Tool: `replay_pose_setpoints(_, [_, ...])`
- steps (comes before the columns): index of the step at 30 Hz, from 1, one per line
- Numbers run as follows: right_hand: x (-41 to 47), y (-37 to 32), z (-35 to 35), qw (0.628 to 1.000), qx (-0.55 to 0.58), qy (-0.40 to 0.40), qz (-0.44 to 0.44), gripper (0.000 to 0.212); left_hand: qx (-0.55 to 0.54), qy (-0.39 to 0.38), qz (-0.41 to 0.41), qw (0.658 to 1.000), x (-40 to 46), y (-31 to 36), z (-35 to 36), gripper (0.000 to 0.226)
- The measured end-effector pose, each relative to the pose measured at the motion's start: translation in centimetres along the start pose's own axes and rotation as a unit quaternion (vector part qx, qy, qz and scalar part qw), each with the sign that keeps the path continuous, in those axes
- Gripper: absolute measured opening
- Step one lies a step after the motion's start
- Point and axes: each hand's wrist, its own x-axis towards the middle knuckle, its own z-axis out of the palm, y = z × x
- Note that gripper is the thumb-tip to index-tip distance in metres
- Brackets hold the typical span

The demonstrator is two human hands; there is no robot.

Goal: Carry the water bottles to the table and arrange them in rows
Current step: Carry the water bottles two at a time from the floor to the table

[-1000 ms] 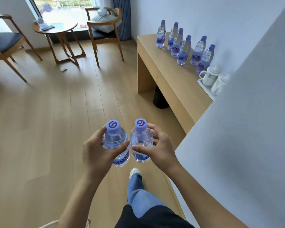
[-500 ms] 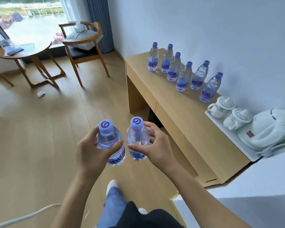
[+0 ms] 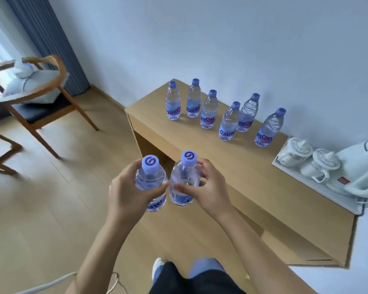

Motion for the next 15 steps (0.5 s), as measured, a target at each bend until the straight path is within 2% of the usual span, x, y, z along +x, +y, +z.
replay_pose_setpoints(6, [5.1, 0.3, -1.0, 0.994, 0.001, 0.103, 0.037, 0.063, -0.008, -0.078, 0.015, 0.997, 8.3, -0.2, 1.7, 0.051])
replay_pose_setpoints(15, [12.7, 3.8, -6.9, 0.975, -0.019, 0.198, 0.098, 0.064, -0.042, -0.185, -0.027, 0.982, 17.8, 0.3, 11.7, 0.047])
